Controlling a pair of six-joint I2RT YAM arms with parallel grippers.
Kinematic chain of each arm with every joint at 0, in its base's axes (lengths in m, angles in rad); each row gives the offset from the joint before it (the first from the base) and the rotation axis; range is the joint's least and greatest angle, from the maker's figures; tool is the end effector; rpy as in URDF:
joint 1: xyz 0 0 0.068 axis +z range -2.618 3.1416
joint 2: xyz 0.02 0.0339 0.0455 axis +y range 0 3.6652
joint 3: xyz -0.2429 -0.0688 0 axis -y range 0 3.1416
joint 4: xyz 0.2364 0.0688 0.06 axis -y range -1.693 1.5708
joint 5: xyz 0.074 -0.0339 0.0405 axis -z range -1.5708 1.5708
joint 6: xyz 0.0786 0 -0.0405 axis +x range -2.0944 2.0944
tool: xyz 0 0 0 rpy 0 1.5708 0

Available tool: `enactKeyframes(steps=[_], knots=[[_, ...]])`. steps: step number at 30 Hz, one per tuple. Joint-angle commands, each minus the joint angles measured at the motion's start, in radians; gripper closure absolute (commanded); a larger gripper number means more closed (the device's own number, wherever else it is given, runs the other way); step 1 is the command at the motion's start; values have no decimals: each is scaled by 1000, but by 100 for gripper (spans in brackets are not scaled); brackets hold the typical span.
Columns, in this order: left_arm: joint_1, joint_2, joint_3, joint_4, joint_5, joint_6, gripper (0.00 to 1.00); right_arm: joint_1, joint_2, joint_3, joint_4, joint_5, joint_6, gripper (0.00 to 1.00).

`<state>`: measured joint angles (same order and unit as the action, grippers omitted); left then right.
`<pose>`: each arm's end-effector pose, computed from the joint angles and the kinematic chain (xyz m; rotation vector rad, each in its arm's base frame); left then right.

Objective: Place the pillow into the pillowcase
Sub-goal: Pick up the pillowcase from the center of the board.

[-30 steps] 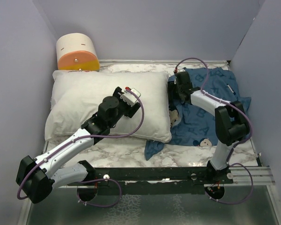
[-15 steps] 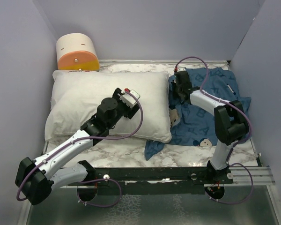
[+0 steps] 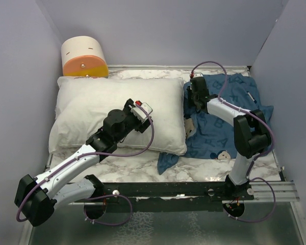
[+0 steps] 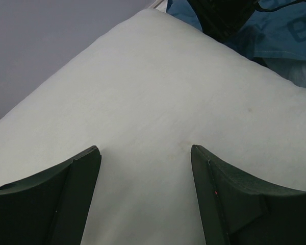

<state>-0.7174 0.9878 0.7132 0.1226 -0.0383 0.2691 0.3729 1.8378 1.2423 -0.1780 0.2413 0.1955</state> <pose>0.2136 -0.1824 0.2868 0.7948 1.5387 -0.2981 0.3989 0.1359 0.1598 -0.0873 2.3147 0.0040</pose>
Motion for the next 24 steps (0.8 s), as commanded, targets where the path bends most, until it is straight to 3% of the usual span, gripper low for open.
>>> enactKeyframes(steps=[1,13,24], knots=[[1,2,3,23,28,10,26,-4,-69,0,40,78,-13,73],[1,1,6,17,35,12,26,-12,-82,-6,42,23,1,75],[1,-2,8,14,40,14,26,-14,-71,-32,49,-118,-7,72]])
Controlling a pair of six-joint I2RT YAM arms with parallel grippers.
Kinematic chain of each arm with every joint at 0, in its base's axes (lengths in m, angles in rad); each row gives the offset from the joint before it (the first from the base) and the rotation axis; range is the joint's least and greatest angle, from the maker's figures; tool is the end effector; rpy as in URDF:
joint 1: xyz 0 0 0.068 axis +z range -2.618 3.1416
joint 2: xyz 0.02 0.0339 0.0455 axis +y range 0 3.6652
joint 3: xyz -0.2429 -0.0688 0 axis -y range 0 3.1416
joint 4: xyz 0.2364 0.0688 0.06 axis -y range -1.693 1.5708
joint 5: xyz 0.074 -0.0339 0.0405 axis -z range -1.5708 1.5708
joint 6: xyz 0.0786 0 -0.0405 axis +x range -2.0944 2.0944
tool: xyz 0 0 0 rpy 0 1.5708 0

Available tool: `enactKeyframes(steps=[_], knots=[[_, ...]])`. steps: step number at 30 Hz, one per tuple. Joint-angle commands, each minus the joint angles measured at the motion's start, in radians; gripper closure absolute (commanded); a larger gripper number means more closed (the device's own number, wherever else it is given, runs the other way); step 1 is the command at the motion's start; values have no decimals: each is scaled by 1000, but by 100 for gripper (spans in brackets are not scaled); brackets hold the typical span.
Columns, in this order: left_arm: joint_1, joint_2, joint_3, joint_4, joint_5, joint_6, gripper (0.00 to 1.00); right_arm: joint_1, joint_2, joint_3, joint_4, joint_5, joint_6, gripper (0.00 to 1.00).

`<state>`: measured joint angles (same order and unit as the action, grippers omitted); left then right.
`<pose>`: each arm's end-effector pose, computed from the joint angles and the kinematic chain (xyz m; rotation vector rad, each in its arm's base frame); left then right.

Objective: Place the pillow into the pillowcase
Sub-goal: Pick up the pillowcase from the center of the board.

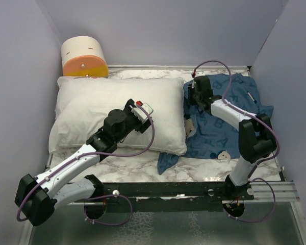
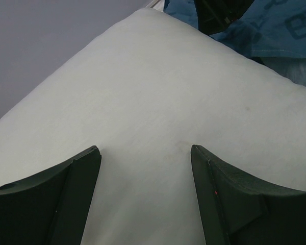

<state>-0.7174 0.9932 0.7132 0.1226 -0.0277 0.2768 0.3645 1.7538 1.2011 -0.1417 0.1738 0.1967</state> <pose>0.2138 -0.1836 0.2854 0.8105 1.5369 -0.3007 0.3910 0.1346 0.1824 -0.0972 2.2527 0.1038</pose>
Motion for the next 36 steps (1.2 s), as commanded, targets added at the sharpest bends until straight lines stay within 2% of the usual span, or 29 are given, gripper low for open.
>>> enactKeyframes(steps=[1,11,15,20,30,34,36], knots=[[1,-7,8,14,28,7,26,-6,22,14,7,-45,-7,72],[1,-6,8,13,30,6,26,-9,74,50,-28,72,-16,75],[1,-6,8,13,32,5,26,-10,77,45,-25,78,-13,78],[1,-3,9,12,35,6,26,-10,60,42,-15,74,-16,86],[1,3,11,9,41,7,26,-10,40,58,-5,73,-29,87],[1,5,11,7,46,8,26,-10,50,65,-6,87,-36,99],[1,5,11,6,55,9,26,-10,57,76,-7,90,-41,99]])
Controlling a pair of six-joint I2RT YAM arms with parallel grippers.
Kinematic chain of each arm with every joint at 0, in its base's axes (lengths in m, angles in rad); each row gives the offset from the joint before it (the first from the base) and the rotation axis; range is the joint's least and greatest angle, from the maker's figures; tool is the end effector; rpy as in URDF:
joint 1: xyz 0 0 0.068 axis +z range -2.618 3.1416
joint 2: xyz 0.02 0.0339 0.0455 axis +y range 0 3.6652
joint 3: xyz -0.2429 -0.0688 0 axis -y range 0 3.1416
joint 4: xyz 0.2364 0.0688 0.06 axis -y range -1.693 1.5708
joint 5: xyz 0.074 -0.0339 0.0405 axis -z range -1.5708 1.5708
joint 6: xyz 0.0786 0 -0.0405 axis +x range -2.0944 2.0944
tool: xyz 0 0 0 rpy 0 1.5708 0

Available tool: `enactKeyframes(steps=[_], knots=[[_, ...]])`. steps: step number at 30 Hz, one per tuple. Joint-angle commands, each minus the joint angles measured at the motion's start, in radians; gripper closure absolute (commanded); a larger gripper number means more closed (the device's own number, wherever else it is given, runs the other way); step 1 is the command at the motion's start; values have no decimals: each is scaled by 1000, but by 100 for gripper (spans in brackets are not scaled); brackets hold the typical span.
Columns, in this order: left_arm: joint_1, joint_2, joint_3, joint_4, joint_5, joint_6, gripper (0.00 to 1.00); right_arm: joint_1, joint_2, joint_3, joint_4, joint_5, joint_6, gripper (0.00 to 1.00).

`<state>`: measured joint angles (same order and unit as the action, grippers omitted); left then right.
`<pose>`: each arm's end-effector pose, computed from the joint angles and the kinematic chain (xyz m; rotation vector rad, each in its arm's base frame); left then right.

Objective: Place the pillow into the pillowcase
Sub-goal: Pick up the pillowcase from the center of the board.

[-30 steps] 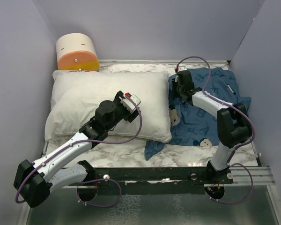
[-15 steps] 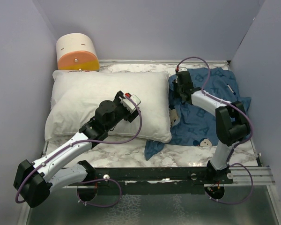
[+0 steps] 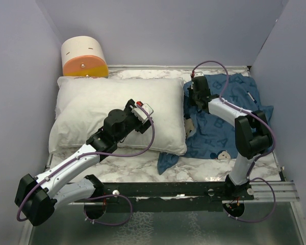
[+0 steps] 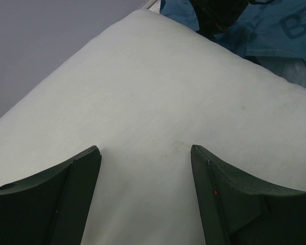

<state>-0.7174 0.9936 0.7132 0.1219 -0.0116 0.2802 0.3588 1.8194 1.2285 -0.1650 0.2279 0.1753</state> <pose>0.2130 -0.1846 0.2852 0.8245 1.5315 -0.3118 0.3986 0.1305 0.1638 -0.0976 2.3005 0.0081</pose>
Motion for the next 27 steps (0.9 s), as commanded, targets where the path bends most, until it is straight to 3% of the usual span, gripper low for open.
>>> enactKeyframes(steps=[1,7,13,17,21,27], knots=[[2,6,11,6,44,6,26,-5,-3,54,13,36,-23,99],[0,0,1,10,112,32,26,-13,-28,53,55,-43,-17,99],[-1,-78,-82,84,260,223,17,-28,-5,134,66,-112,-28,99],[1,-22,100,-97,253,334,13,-34,40,194,65,-143,-13,99],[1,183,335,-325,259,387,12,-52,79,249,59,-179,8,99],[1,398,512,-375,246,360,10,-102,149,345,18,-225,25,99]])
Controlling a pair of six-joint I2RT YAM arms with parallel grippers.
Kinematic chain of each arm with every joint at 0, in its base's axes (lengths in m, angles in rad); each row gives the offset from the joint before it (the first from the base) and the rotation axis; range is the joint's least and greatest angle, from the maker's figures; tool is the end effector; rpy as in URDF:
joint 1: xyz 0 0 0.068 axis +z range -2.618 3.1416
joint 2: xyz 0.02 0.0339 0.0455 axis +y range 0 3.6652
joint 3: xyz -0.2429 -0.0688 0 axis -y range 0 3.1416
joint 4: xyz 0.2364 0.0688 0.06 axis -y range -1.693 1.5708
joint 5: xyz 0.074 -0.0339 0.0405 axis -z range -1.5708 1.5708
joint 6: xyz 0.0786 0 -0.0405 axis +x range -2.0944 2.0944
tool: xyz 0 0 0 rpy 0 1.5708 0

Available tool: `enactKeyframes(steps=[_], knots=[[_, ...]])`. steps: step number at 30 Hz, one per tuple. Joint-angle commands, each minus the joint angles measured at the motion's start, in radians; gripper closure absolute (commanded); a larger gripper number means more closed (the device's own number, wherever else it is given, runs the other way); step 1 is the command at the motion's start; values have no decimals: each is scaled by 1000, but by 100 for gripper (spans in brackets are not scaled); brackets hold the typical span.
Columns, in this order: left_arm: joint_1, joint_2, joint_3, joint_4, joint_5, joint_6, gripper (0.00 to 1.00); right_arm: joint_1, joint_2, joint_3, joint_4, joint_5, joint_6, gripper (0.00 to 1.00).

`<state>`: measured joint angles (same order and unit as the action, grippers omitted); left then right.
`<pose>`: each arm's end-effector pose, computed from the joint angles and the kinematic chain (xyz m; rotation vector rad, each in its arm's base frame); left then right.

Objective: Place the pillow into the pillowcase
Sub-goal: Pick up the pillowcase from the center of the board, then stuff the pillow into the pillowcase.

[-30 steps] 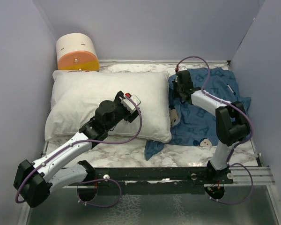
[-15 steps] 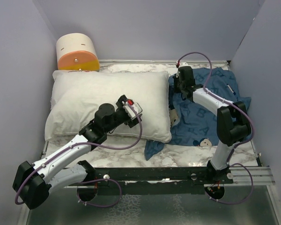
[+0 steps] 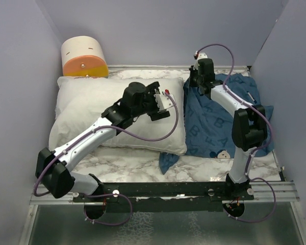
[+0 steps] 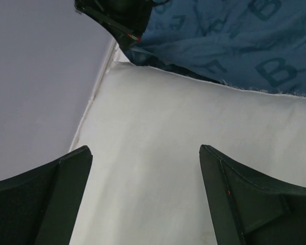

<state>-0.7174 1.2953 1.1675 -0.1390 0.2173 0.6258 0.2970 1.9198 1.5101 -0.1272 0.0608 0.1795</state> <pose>0.2462 -0.2373 0.3369 1.2600 1.3399 -0.2638 0.4554 0.1344 0.2246 -0.0876 2.1126 0.2212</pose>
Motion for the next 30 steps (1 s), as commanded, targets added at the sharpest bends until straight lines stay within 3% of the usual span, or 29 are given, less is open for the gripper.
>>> enactKeyframes(steps=[1,8,14,15,18,23,30], knots=[[1,128,81,-115,7,11,10,-45,63,78,-28,-61,21,99],[1,317,151,-117,-92,19,9,-60,111,90,-42,-57,13,99],[10,393,108,-134,-143,14,10,-64,107,69,-21,-77,22,99],[17,395,107,-135,-138,10,17,-64,106,66,-20,-80,26,99],[41,432,109,-128,-122,-24,98,-64,100,52,-10,-87,30,99],[68,389,90,-163,27,-67,100,-68,87,33,2,-78,34,99],[71,132,-106,-166,265,-85,100,-78,99,63,13,-101,50,99]])
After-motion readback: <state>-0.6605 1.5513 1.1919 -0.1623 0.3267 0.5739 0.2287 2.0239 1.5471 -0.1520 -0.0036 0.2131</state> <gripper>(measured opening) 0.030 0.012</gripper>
